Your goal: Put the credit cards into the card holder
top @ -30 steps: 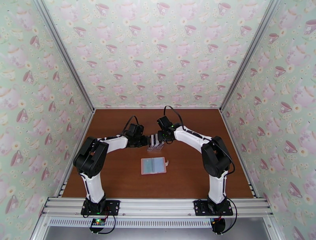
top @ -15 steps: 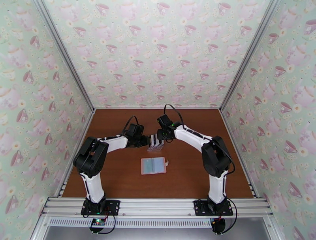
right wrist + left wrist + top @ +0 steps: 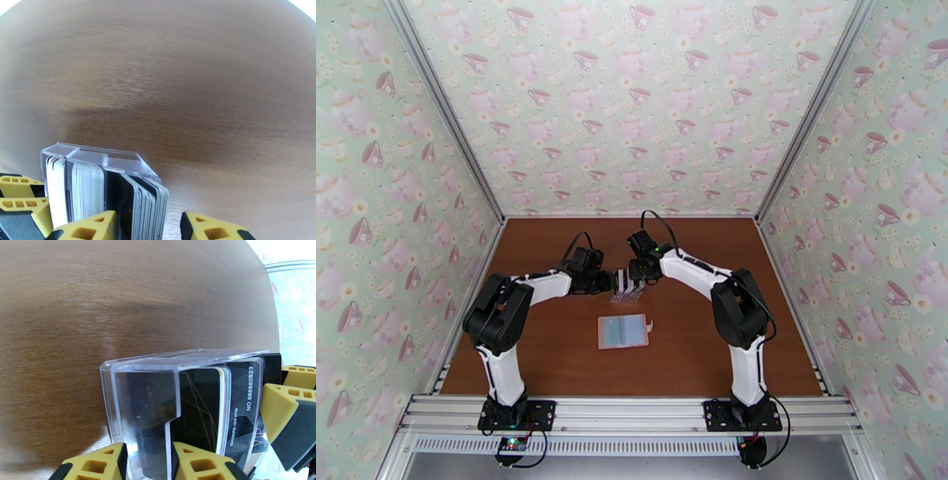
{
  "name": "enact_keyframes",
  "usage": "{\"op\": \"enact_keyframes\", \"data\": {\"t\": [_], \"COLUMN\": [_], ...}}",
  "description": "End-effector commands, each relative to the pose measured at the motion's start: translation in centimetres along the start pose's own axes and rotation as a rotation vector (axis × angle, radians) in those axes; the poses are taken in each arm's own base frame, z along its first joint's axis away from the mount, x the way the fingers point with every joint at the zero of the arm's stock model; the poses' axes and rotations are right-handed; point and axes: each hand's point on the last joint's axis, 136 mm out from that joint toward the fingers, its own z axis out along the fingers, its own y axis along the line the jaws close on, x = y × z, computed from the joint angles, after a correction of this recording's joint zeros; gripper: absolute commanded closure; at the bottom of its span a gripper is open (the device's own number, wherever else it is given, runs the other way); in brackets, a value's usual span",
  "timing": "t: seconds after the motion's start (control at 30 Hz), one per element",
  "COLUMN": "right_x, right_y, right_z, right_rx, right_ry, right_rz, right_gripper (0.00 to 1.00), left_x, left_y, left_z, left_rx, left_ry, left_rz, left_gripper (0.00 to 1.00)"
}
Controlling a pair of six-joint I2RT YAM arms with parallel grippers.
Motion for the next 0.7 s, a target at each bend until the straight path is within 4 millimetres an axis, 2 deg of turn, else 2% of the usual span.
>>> {"op": "enact_keyframes", "data": {"t": [0.0, 0.33, 0.67], "right_x": [-0.1, -0.5, -1.1], "right_y": [-0.5, -1.6, -2.2], "right_z": [0.1, -1.2, -2.7], "right_rx": [0.034, 0.087, 0.116], "right_ry": [0.009, -0.016, -0.043], "right_rz": [-0.022, -0.036, -0.042], "right_gripper": [0.53, 0.58, 0.58], "left_x": [0.6, 0.6, 0.6], "left_y": [0.9, 1.0, 1.0], "left_z": [0.7, 0.7, 0.7], "left_rx": [-0.030, -0.034, -0.035], "left_ry": [0.035, 0.035, 0.034], "left_rz": [-0.011, -0.014, -0.017], "left_gripper": [0.64, 0.64, 0.64]}}
